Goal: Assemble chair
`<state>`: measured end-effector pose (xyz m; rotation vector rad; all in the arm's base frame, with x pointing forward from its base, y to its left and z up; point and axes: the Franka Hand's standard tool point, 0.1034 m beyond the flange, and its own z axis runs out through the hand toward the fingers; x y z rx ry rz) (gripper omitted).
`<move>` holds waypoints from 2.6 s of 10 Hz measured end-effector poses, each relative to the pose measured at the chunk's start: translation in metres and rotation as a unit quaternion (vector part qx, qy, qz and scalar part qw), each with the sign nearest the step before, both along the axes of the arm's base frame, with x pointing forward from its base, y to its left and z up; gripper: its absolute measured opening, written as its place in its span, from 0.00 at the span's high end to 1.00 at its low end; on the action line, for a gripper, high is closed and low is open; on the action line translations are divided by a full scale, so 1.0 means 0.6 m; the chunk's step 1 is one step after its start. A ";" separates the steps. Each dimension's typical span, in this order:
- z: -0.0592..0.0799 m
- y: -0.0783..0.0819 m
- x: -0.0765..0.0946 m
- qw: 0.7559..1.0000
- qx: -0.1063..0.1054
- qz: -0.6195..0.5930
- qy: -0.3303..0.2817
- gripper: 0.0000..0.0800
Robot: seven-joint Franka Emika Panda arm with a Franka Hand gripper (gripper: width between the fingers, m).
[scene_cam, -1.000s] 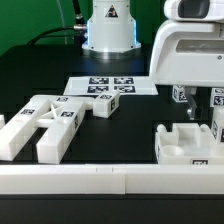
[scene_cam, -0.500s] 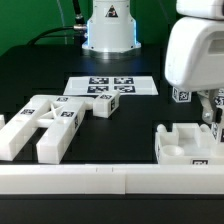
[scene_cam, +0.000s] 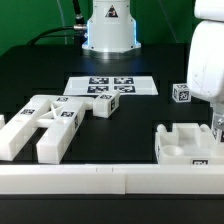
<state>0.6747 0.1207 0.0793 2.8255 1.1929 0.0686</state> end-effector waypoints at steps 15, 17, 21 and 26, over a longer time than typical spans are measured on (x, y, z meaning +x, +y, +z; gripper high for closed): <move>0.000 -0.025 0.006 0.948 -0.050 0.314 0.017 0.63; 0.000 -0.026 0.006 0.954 -0.049 0.295 0.015 0.63; 0.004 -0.054 0.003 0.993 -0.047 0.105 0.018 0.63; 0.004 -0.065 0.004 0.998 -0.047 0.042 0.013 0.33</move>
Offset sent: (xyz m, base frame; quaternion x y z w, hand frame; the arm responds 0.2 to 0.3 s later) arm 0.0072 -0.0046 -0.0005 -0.0059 0.0152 -0.2733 0.9618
